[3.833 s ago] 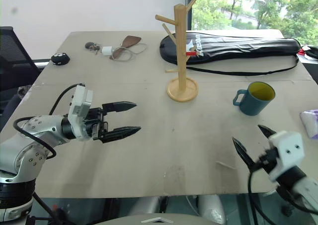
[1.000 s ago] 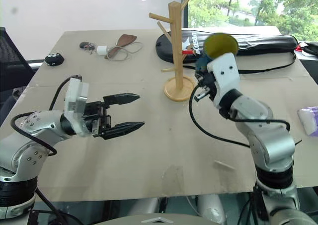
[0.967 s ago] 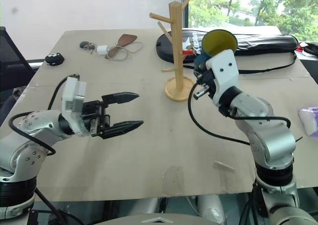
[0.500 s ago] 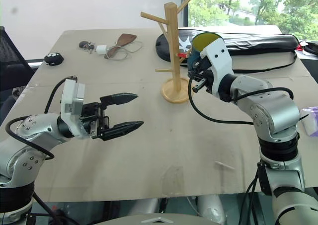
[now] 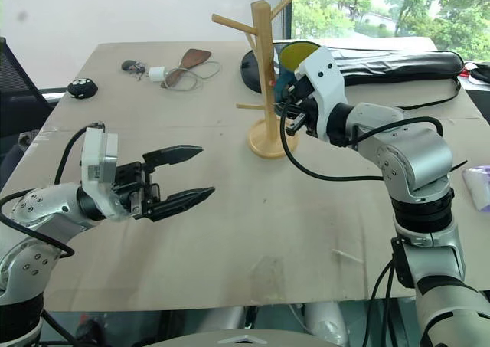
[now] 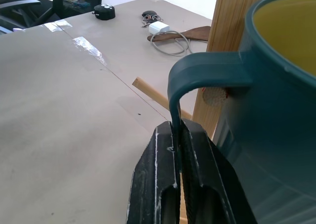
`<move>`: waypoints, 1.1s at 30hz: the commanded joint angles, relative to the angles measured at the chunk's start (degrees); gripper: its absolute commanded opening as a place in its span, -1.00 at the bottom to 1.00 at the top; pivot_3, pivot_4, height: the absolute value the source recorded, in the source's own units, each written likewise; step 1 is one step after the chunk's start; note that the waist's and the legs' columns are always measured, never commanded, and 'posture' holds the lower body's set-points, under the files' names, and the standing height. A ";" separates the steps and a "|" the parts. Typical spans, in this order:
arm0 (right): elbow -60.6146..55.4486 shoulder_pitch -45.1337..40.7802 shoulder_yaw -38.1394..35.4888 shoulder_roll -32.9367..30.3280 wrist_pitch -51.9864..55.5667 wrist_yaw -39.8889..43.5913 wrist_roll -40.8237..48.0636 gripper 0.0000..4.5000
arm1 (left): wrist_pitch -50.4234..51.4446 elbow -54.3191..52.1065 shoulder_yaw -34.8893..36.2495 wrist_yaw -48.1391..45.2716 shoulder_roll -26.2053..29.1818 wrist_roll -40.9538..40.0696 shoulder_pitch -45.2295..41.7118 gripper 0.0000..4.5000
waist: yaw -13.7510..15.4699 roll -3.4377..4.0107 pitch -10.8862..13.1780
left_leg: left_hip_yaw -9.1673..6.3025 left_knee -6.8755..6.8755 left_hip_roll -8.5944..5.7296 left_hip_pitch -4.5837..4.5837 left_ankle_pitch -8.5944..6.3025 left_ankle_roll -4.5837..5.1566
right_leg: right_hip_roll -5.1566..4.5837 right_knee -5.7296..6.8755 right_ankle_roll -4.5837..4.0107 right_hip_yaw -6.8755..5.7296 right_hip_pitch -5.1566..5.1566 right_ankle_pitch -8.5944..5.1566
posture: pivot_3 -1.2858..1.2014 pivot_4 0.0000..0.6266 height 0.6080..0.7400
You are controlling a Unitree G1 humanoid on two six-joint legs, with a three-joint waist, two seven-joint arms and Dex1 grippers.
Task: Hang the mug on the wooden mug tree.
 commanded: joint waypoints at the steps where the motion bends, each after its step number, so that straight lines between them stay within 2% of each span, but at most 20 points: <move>1: -2.33 -2.04 -0.56 0.51 0.76 -1.34 0.19 -1.00 | -0.64 -1.99 1.72 0.62 0.51 -0.98 -0.04 1.00 | -0.01 0.00 0.00 | 0.00 0.00 0.01 0.01 0.00 0.00 | 0.00 0.02 0.00 0.00 0.00 0.00 | 0.03 -0.52 0.98; 10: 1.87 -4.84 2.86 4.01 0.01 -4.50 -3.23 -1.00 | -0.57 -1.79 1.30 1.49 0.71 -1.08 -0.64 1.00 | -0.15 -0.01 -0.01 | 0.03 0.00 0.01 0.01 0.00 0.00 | 0.03 0.03 -0.01 0.01 -0.02 0.01 | 0.03 -0.52 0.98; 13: 1.57 -4.40 3.52 3.67 -0.92 -4.00 -4.01 -0.61 | -0.52 -2.05 1.46 1.92 0.62 -1.33 -0.42 1.00 | -0.15 -0.01 -0.01 | 0.04 0.00 0.00 0.01 0.00 0.00 | 0.02 0.02 -0.01 0.01 -0.03 0.01 | 0.03 -0.52 0.98; 16: 0.27 -3.52 3.21 2.82 -1.07 -3.60 -4.28 -0.02 | -0.21 -2.56 1.75 3.34 0.14 -2.03 -0.52 1.00 | -0.16 -0.01 -0.01 | 0.03 0.00 0.00 0.01 0.00 0.00 | 0.02 0.04 -0.01 0.00 -0.04 0.01 | 0.03 -0.52 0.98; 19: -3.44 -0.87 0.67 0.83 -0.90 -3.12 -3.25 0.70 | 0.17 -3.43 3.65 6.96 -0.86 -3.61 -0.16 1.00 | 0.04 -0.04 -0.02 | 0.02 0.02 0.00 0.01 0.00 0.00 | 0.02 0.04 -0.01 0.00 -0.03 0.01 | 0.03 -0.52 0.98; 20: -4.98 0.29 -0.37 0.22 -0.88 -2.70 -2.41 0.85 | 0.38 -3.87 4.51 8.04 -1.04 -4.43 0.38 1.00 | 0.07 -0.04 -0.03 | 0.00 0.04 0.00 0.00 0.00 0.00 | 0.00 0.04 -0.01 -0.03 -0.03 0.01 | 0.03 -0.52 0.98; 29: -14.89 11.56 -7.38 -4.56 -4.52 0.13 1.46 0.85 | -0.02 -6.27 9.47 12.31 -1.84 -7.11 5.22 1.00 | 0.07 -0.05 -0.03 | 0.04 0.03 0.02 0.01 0.00 0.00 | 0.01 0.05 -0.01 0.00 -0.02 0.02 | 0.03 -0.52 0.98; 33: -18.70 21.11 -13.87 -4.06 -11.41 1.94 3.85 0.85 | -0.35 -5.95 10.63 11.65 -1.73 -7.43 7.08 1.00 | 0.18 -0.07 -0.05 | 0.06 0.07 0.02 0.03 0.00 0.00 | 0.03 0.07 0.01 0.02 0.03 0.03 | 0.03 -0.52 0.98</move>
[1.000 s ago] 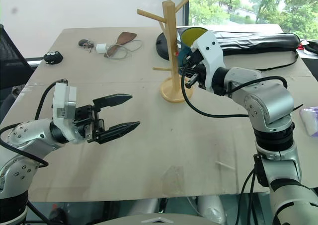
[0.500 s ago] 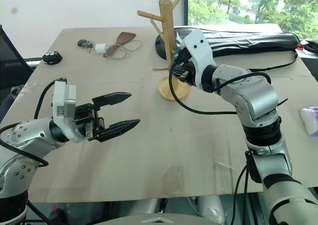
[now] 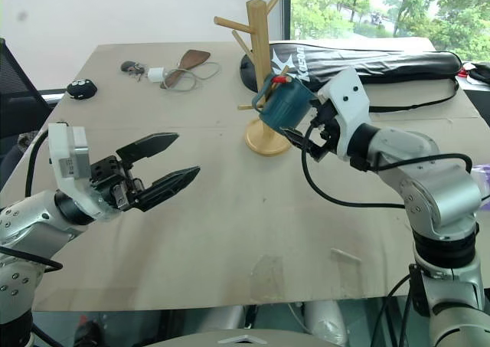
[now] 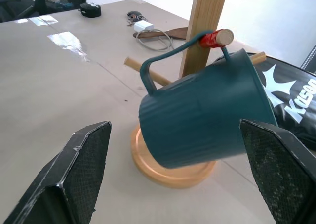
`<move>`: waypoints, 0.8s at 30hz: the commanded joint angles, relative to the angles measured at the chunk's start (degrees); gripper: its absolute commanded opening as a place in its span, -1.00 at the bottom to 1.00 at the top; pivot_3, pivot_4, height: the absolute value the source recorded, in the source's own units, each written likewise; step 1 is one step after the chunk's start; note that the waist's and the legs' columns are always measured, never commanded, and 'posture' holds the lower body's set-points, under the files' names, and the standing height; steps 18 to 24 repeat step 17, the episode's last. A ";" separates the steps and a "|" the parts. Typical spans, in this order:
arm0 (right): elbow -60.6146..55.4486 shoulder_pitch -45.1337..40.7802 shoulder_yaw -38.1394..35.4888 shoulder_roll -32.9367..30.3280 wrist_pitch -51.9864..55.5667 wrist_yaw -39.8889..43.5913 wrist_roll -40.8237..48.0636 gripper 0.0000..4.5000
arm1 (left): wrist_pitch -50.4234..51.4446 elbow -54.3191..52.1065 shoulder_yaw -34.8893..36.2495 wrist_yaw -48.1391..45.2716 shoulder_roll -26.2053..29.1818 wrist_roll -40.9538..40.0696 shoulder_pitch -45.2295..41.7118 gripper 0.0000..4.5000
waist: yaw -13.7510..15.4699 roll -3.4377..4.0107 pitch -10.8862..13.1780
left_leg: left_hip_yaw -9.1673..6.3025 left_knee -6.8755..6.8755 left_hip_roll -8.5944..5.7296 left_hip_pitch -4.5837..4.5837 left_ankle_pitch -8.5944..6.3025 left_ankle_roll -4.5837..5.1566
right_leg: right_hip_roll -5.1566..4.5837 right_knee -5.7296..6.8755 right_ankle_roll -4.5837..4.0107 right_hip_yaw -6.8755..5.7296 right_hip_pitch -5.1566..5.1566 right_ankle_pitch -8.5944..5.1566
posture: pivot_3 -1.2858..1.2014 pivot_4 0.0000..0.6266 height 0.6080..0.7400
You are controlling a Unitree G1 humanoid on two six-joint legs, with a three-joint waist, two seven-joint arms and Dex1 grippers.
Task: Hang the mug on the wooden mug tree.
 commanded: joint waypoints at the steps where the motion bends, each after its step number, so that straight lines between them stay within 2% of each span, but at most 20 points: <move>1: -4.55 6.77 -6.78 -0.11 -6.16 1.53 2.21 0.85 | -1.30 -1.37 2.48 -0.90 0.20 -0.93 1.87 1.00 | 0.18 -0.01 0.00 | 0.01 0.00 0.00 0.00 0.00 0.00 | 0.00 -0.01 0.00 0.00 0.01 0.00 | 0.03 -0.52 0.98; 7: -5.63 30.63 -18.83 -4.11 -16.27 11.32 3.05 0.85 | 0.15 -1.46 2.16 -1.88 0.69 -0.22 8.70 1.00 | 1.00 -0.02 -0.02 | 0.03 -0.02 0.00 0.03 -0.01 0.01 | 0.00 -0.06 0.01 0.00 0.10 0.01 | 0.03 -0.52 0.98; 11: -3.27 47.09 -26.86 -5.59 -22.83 17.69 1.23 0.85 | -1.68 1.26 2.19 -5.70 1.63 5.60 14.79 1.00 | 1.25 0.02 0.00 | 0.13 -0.04 0.01 0.18 -0.01 0.02 | 0.05 -0.04 0.02 0.08 0.20 0.01 | 0.03 -0.52 0.98; 14: -1.96 56.39 -30.84 -6.81 -28.97 23.22 -1.05 0.85 | -3.45 4.65 3.06 -10.34 1.94 8.22 18.43 1.00 | 1.43 0.08 0.05 | 0.12 -0.05 0.04 0.62 -0.14 0.25 | 0.09 -0.09 0.02 0.04 0.71 0.04 | 0.03 -0.52 0.98; 17: -1.39 59.78 -33.16 -6.93 -30.96 24.52 0.00 0.85 | -4.89 7.24 2.82 -12.38 2.11 10.56 19.69 1.00 | 1.47 0.08 0.05 | 0.18 -0.13 0.06 1.18 -0.23 0.39 | 0.08 -0.17 0.00 0.06 1.23 0.01 | 0.03 -0.52 0.98; 24: -1.39 59.78 -33.16 -6.93 -30.96 24.52 0.00 0.85 | -4.89 7.24 2.82 -12.38 2.11 10.56 19.69 1.00 | 1.47 0.08 0.05 | 0.18 -0.13 0.06 1.18 -0.23 0.39 | 0.08 -0.17 0.00 0.06 1.23 0.01 | 0.03 -0.52 0.98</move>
